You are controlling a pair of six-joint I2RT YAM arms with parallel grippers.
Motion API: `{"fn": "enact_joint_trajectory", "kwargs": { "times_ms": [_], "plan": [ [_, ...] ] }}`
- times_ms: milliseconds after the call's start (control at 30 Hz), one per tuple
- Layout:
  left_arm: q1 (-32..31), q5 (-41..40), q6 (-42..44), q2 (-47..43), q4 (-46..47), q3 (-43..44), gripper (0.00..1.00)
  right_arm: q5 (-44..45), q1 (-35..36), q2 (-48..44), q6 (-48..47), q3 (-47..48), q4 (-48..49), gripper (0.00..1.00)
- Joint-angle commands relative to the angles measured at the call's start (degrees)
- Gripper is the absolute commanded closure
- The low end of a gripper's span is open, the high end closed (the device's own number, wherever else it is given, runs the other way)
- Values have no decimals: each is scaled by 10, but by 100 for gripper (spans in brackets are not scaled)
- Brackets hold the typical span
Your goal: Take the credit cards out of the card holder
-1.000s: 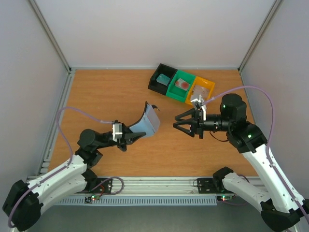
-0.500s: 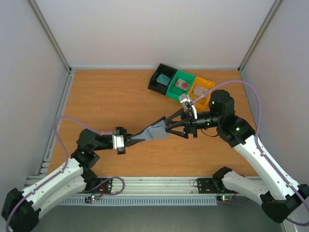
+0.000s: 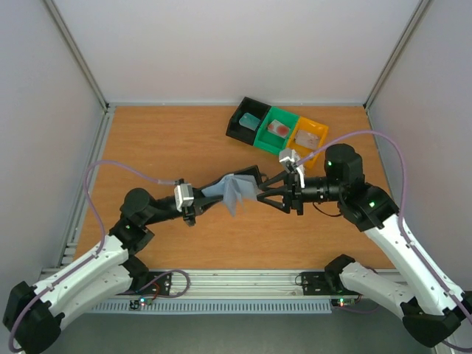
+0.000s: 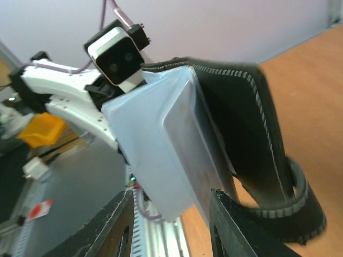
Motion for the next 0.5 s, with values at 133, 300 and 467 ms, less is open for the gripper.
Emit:
{"fn": "enact_joint_trajectory", "kwargs": {
  "times_ms": [133,300,467],
  "plan": [
    [-1,-122,-91,-7,-82,37,100,269,96,-81,5,-31,57,64],
    [-1,-107,-81,0,-38,33,100,162,119,-73,6,-49,111,62],
    [-1,-108,-81,8,-28,33,100,232,178,5,-2,-12,91,55]
  ]
}}
